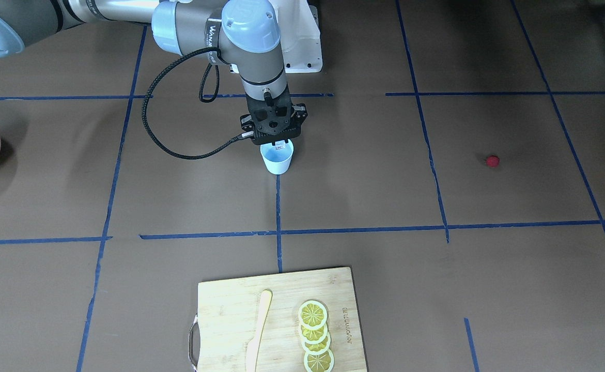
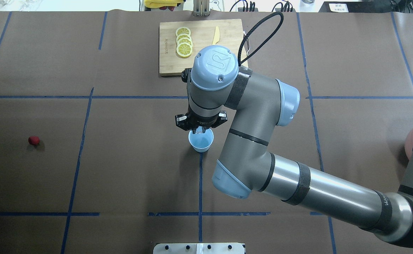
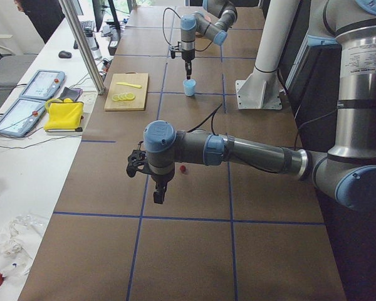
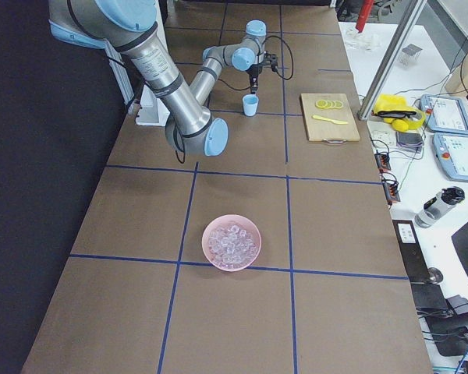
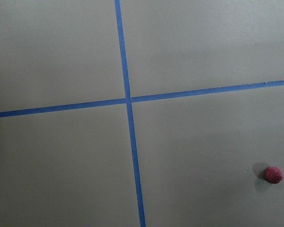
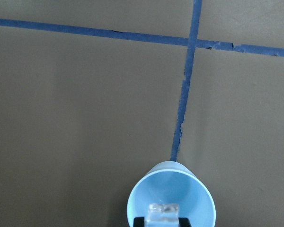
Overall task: Put ice and strawberries in cup
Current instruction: 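Lower the ice cube into the blue cup and open the right gripper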
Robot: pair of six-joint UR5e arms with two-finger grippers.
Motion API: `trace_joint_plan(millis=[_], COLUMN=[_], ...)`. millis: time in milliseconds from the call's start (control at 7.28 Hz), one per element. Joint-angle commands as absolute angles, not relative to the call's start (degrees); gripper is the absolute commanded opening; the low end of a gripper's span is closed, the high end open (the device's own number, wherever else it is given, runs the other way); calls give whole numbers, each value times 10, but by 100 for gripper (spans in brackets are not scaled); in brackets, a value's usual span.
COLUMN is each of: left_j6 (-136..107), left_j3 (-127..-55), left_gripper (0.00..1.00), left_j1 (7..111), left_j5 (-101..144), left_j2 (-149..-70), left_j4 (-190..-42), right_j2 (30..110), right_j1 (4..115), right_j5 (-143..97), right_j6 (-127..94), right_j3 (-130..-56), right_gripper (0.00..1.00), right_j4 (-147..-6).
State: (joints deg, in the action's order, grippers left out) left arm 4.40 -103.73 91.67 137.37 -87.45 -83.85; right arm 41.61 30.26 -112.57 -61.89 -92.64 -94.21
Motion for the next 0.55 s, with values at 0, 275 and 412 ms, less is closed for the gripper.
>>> trace_joint_plan(millis=[0,275,412], left_j6=[44,44,44], left_j3=[-1037,-1037,-1037], left_gripper=[100,100,100], left_j1=[917,917,917], left_j5=[1374,1374,1374], left_j2=[-875,-875,-875], left_j4=[-838,-838,-838], right_j2=[418,419,418], right_j1=[299,297,298], right_j5=[-1124,-1124,-1124], right_j6=[-620,-637,-638], right_j3=[-926,-927,-931], right_gripper=[73,88,99], right_j4=[-943,-943,-945])
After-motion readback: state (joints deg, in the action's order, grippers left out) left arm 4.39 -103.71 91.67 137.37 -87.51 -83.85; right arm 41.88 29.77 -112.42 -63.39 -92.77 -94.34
